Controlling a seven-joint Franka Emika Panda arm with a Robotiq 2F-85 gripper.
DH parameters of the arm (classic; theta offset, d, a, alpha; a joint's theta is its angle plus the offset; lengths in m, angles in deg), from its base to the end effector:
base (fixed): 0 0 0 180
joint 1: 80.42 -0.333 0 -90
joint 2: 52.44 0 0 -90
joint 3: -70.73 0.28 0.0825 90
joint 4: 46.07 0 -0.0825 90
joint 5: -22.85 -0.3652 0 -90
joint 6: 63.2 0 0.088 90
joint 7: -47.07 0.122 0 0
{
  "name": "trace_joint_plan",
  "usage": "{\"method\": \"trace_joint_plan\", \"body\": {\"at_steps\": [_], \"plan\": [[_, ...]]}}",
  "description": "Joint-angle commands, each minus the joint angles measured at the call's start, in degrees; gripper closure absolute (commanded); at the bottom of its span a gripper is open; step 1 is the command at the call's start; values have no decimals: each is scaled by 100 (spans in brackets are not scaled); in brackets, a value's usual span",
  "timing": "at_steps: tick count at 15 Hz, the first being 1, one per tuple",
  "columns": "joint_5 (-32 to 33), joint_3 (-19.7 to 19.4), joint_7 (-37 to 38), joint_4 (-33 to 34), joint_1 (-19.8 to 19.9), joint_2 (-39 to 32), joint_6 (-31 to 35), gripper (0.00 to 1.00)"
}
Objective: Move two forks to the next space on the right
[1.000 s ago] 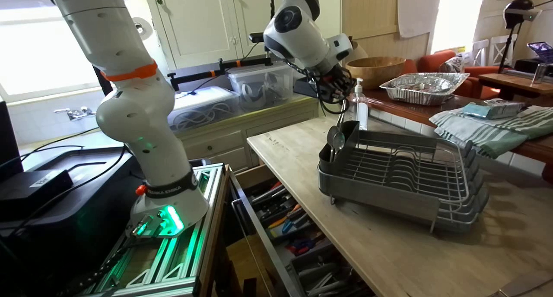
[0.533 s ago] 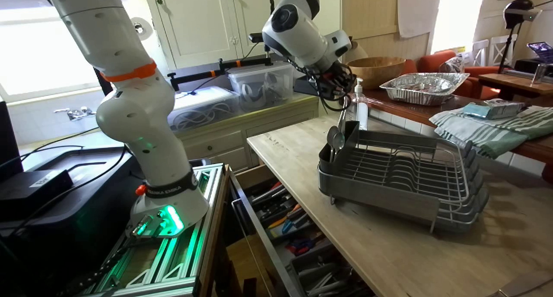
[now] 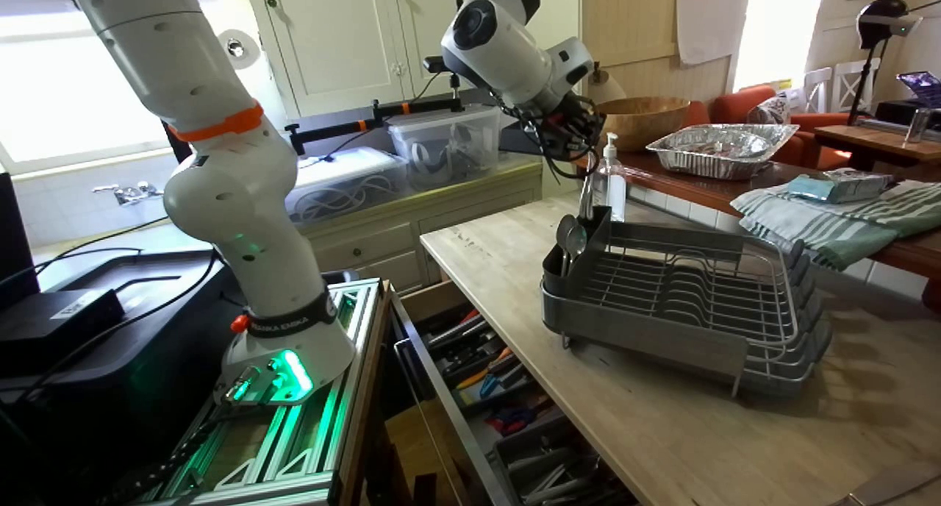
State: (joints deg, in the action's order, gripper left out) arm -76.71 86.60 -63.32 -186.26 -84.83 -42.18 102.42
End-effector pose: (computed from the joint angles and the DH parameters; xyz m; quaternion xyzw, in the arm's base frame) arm 0.4560 0.1097 0.3547 -0.8452 -0.2981 -0.4257 0.1248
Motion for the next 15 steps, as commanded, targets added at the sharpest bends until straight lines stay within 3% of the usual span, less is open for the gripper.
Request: {"method": "trace_joint_plan", "body": {"at_steps": [1, 15], "plan": [[-311, 5, -338, -141, 2, 211, 56, 98], [-334, 4, -305, -270, 0, 208, 91, 98]]}}
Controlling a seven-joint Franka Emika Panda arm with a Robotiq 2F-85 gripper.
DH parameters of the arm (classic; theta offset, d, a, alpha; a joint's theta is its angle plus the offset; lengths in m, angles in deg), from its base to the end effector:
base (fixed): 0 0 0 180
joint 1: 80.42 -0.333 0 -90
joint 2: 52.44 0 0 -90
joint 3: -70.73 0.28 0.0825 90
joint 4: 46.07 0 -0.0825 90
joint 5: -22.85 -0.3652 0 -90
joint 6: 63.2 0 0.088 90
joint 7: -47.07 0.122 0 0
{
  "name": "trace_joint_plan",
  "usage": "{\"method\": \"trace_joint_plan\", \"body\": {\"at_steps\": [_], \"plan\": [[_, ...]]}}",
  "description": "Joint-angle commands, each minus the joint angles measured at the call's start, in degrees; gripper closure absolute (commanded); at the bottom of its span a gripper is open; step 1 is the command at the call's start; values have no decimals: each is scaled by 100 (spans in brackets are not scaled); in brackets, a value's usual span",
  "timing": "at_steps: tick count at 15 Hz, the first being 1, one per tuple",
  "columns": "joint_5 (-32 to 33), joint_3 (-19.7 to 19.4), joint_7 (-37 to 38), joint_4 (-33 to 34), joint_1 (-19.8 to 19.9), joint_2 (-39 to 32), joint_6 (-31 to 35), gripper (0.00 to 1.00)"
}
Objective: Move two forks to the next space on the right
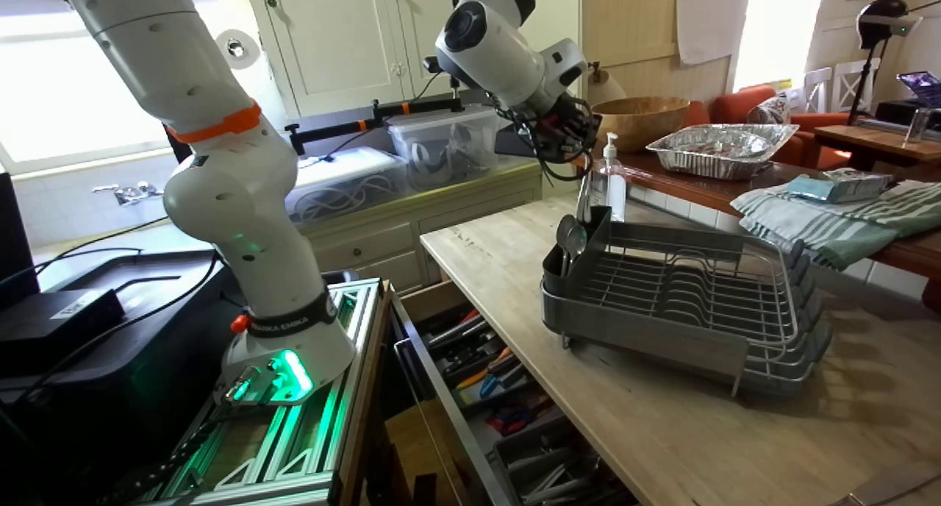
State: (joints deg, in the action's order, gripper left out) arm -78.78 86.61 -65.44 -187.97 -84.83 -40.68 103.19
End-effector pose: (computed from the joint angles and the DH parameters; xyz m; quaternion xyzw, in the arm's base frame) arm 0.4466 0.1042 0.3526 -0.8463 -0.2965 -0.4275 0.1148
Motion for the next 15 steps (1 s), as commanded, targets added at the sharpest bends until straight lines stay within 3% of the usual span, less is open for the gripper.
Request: {"method": "trace_joint_plan", "body": {"at_steps": [1, 15], "plan": [[-143, -3, -107, -114, 4, 54, -1, 98], [-453, -169, -743, -210, 49, -110, -352, 98]]}}
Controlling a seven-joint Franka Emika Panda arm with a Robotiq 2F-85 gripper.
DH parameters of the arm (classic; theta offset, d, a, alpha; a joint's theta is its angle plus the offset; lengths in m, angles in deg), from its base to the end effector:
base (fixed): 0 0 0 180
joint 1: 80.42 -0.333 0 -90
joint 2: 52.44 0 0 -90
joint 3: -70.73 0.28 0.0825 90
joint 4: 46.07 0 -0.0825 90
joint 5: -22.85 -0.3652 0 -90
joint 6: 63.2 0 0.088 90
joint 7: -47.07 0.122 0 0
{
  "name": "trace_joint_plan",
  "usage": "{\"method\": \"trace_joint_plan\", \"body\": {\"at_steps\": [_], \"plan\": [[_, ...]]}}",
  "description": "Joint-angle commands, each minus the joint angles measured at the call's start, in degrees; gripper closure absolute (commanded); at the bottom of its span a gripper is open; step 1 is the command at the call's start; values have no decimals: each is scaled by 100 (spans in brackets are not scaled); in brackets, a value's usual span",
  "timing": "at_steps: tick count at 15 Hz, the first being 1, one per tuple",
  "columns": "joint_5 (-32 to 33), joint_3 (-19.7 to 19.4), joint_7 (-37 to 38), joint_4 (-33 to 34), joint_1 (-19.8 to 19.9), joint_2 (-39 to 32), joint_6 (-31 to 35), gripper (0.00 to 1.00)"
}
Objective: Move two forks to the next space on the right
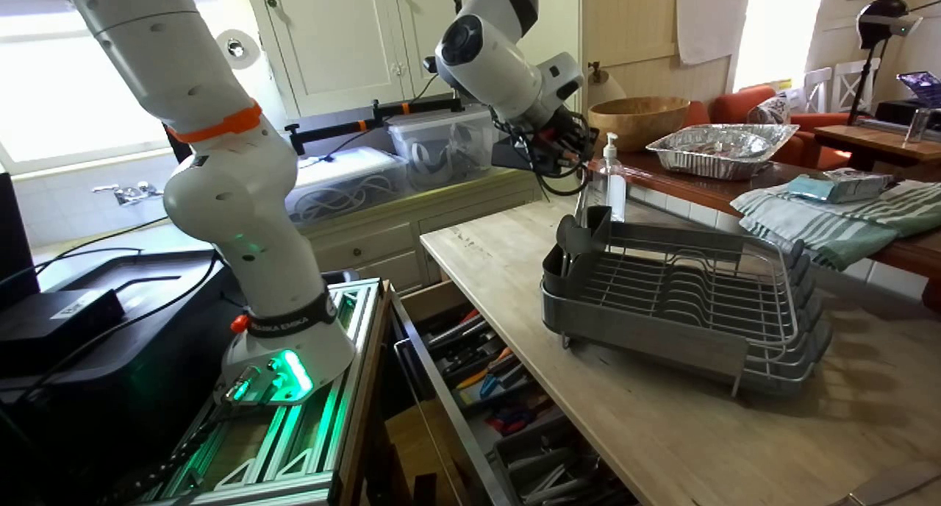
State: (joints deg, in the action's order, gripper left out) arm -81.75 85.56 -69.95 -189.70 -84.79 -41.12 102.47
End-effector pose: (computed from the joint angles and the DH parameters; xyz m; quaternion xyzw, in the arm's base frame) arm 0.4389 0.0941 0.3342 -0.8493 -0.2997 -0.4200 0.1120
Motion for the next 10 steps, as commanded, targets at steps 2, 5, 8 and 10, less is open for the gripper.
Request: {"method": "trace_joint_plan", "body": {"at_steps": [2, 5, 8, 10], "plan": [[-120, -94, -279, -37, 49, -151, -380, 98], [-76, -141, -272, -19, 62, -288, -462, 98], [-33, -198, -302, -17, 73, -402, -544, 98], [-33, -234, -363, -9, 74, -469, -575, 98]]}}
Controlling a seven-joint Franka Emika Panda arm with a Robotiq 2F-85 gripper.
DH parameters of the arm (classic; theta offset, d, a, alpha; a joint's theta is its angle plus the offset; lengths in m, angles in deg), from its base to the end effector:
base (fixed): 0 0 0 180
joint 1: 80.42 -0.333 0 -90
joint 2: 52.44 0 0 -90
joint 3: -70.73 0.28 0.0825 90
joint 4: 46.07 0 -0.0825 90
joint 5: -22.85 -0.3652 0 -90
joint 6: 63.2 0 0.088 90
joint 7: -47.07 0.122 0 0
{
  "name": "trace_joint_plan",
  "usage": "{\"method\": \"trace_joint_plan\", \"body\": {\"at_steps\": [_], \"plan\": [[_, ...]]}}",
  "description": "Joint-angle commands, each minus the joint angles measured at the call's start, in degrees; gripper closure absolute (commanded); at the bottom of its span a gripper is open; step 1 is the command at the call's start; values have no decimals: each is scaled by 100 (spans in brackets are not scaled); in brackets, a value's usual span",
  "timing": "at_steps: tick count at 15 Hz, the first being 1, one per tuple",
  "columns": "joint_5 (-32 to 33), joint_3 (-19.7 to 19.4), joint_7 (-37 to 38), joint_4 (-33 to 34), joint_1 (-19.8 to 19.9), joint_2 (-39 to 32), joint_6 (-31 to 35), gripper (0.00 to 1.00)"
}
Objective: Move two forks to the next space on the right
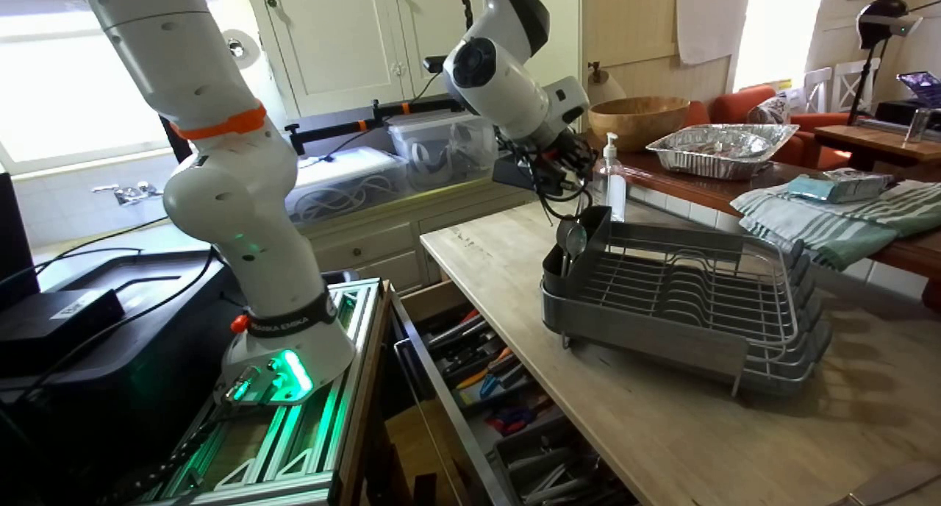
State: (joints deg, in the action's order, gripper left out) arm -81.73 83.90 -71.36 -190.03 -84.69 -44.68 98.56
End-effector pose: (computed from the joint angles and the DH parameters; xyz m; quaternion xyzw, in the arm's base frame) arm 0.4402 0.0903 0.3035 -0.8538 -0.3038 -0.3987 0.1407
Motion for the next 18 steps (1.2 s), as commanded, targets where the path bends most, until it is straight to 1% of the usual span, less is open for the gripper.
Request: {"method": "trace_joint_plan", "body": {"at_steps": [1, 18], "plan": [[-25, -86, -244, 25, 63, -140, -197, 98], [332, -258, -25, 76, 44, -597, -288, 98]]}}
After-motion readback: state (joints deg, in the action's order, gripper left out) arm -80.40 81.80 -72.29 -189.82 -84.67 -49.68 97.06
